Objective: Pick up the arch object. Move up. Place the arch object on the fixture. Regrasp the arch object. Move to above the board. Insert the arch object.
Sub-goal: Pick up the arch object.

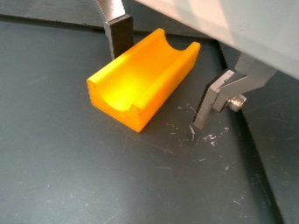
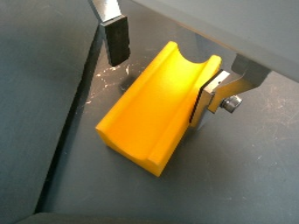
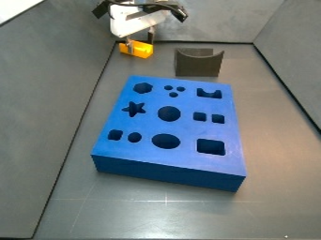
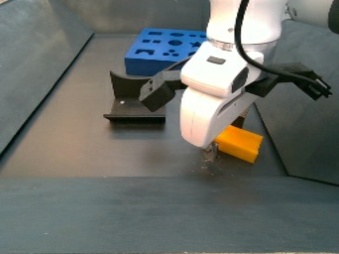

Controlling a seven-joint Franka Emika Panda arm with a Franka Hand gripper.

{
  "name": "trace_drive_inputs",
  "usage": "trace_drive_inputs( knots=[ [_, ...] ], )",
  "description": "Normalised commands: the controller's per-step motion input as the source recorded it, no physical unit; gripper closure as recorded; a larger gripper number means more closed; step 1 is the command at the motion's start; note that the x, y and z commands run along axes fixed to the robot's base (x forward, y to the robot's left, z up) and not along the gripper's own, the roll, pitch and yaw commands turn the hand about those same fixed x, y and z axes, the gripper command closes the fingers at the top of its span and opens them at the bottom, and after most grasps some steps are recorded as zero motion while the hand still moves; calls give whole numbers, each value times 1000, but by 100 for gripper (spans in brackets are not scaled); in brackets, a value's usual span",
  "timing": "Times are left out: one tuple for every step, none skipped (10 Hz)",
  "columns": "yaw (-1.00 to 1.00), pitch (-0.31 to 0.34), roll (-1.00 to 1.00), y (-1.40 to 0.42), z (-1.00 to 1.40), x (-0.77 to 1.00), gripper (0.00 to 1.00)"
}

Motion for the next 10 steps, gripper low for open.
trace_drive_inputs(
  knots=[
    [26,3,0,0,-431,0,0],
    [0,0,-11,0,0,0,0],
    [0,0,0,0,0,0,100],
    [0,0,0,0,0,0,100],
    [0,0,0,0,0,0,100],
    [0,0,0,0,0,0,100],
    [0,0,0,0,0,0,100],
    [0,0,0,0,0,0,100],
    [0,0,0,0,0,0,100],
    [0,0,0,0,0,0,100]
  ],
)
